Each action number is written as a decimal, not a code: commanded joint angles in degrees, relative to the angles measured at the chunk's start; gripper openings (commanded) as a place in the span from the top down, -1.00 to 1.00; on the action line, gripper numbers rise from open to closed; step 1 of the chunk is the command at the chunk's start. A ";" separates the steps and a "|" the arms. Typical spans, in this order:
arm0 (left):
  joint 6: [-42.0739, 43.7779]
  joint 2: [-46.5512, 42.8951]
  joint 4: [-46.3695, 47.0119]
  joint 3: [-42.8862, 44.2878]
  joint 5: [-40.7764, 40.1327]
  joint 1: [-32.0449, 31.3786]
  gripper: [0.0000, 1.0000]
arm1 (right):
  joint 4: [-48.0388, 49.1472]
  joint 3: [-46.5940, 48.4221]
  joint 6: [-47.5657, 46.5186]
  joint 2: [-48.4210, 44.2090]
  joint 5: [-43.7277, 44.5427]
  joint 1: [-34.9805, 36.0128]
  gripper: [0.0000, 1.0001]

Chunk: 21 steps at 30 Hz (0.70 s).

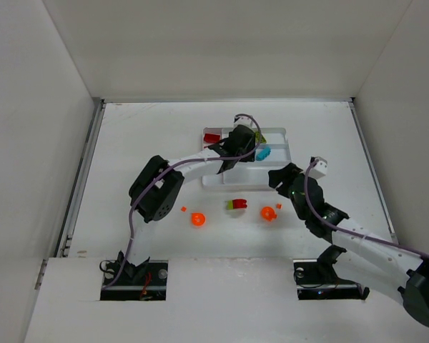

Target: Sort the legos into containers by color

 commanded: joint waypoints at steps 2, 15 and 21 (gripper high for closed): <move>2.21 -6.50 0.63 1.30 -1.45 -0.68 0.15 | -1.53 -1.59 -1.06 -0.03 1.93 2.95 -0.29; -0.59 -18.53 -2.10 -7.56 -4.35 1.16 0.11 | -5.40 1.91 -5.54 6.11 -0.61 16.92 0.23; -3.06 -26.00 -0.87 -16.17 -6.99 -0.86 0.49 | -3.20 6.48 -10.90 16.57 -3.87 22.20 -0.61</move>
